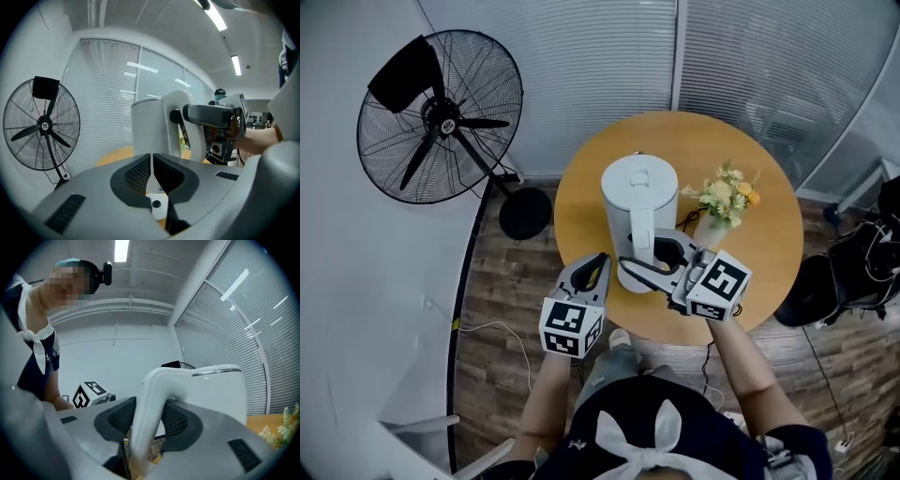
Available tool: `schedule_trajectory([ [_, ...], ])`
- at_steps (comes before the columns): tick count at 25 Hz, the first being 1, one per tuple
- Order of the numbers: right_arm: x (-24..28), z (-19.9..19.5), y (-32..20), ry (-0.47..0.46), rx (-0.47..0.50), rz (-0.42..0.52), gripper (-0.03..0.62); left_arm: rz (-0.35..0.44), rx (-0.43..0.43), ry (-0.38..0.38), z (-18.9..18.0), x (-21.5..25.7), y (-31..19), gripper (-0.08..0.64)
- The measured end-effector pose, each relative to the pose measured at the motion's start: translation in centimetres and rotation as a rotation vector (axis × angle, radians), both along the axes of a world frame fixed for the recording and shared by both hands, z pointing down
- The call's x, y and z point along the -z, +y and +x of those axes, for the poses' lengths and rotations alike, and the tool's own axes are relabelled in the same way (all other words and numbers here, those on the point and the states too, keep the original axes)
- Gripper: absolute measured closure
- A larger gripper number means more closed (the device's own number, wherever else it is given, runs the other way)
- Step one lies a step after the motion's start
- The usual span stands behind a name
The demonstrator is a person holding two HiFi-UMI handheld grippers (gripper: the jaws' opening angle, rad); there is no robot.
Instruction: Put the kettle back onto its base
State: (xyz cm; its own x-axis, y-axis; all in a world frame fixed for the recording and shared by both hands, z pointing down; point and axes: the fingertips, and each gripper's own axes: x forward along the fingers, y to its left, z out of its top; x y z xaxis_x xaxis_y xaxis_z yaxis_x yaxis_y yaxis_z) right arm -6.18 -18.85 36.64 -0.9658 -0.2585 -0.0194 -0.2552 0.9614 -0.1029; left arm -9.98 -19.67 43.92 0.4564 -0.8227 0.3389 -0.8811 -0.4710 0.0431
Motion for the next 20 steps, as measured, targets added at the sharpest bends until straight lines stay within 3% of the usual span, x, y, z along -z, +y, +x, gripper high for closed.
schedule_trajectory([
  [20, -5.2, -1.2, -2.9, 0.029, -0.036, -0.123, 0.420, -0.051, -0.012, -0.003, -2.1, -2.0, -3.1, 0.522],
])
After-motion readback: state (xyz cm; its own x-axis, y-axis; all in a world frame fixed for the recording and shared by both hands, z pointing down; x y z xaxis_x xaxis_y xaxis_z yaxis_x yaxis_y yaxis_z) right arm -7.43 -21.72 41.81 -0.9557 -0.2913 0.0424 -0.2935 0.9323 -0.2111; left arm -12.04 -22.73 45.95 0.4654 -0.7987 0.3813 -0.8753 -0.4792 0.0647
